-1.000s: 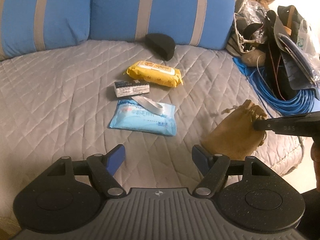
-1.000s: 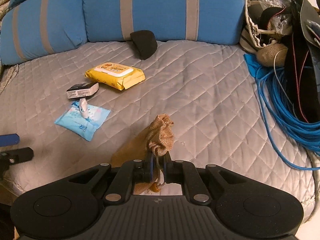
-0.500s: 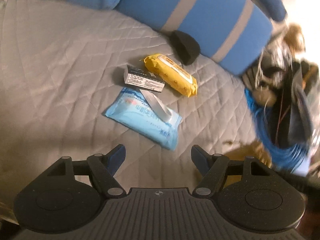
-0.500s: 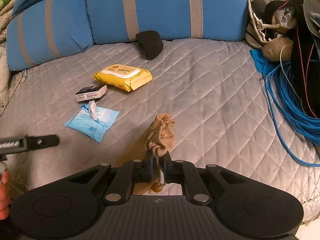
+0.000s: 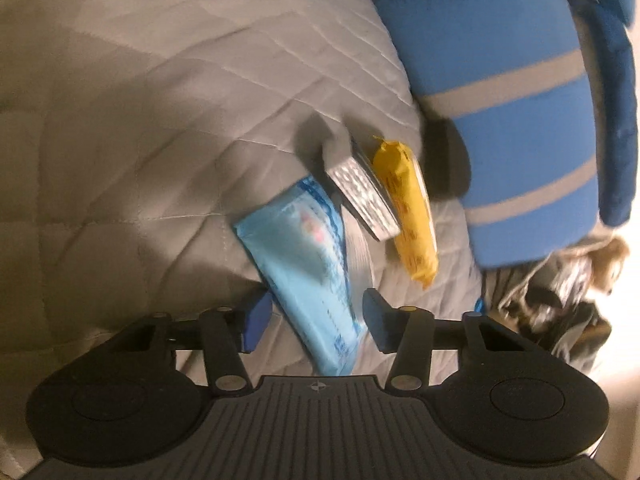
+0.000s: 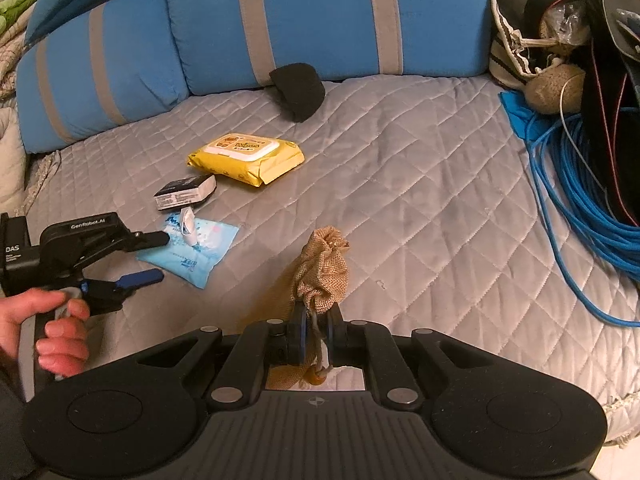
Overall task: Organize soft objects
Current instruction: 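Grasp and lift the light-blue wipes packet with the left tool while the right tool holds the pouch, then carry the blue packet and pouch in both tools over the cardboard box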
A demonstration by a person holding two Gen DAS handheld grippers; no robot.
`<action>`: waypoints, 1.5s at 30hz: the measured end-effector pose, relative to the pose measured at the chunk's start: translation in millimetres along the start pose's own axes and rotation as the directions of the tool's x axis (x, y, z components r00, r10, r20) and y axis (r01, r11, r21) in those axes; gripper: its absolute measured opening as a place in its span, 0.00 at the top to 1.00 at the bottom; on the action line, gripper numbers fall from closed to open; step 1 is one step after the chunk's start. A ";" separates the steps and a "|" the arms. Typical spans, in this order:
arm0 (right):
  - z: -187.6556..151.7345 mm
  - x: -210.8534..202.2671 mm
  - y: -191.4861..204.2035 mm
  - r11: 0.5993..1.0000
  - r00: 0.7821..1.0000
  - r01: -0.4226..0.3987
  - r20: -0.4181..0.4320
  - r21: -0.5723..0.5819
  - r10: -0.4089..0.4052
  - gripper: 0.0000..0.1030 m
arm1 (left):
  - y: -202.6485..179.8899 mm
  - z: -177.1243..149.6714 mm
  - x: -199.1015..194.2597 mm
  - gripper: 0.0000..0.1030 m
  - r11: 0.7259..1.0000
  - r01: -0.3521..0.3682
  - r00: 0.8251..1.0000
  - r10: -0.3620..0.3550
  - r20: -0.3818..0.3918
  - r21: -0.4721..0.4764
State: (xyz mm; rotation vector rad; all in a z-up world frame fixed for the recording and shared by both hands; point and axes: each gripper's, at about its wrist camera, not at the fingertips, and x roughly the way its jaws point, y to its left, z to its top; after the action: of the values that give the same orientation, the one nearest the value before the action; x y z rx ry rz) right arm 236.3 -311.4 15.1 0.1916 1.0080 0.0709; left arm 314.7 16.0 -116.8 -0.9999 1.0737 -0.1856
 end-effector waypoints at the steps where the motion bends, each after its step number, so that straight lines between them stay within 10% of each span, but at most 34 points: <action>1: 0.3 -0.2 0.3 1.000 1.000 -0.004 0.002 -0.001 0.004 0.88 | 2.5 0.1 1.1 0.57 1.000 0.004 1.000 -0.004 0.006 -0.012; 14: -1.7 3.7 7.1 1.000 1.000 -0.015 -0.010 -0.025 0.014 0.88 | 5.3 11.6 -6.1 0.86 0.995 -0.036 0.999 0.035 -0.016 -0.098; 20: -1.9 6.4 11.3 0.999 1.000 -0.018 -0.014 -0.035 0.017 0.88 | -27.3 13.8 -43.3 0.88 0.987 -0.147 0.988 0.150 -0.027 0.070; 33: -6.1 0.9 15.0 0.998 1.000 -0.031 -0.001 -0.047 0.031 0.88 | -94.0 -14.7 -74.0 0.88 0.732 -0.382 0.893 0.449 0.022 0.564; 45: -5.3 3.6 15.6 0.998 0.999 -0.032 -0.004 -0.059 0.031 0.88 | -91.7 -14.2 -25.2 0.84 0.775 -0.309 0.921 0.388 -0.029 0.552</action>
State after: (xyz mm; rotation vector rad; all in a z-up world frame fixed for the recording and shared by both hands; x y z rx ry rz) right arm 234.2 -295.0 12.3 0.1536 1.0049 0.1295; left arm 319.9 -30.3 -32.7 -0.2671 1.2272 -0.2392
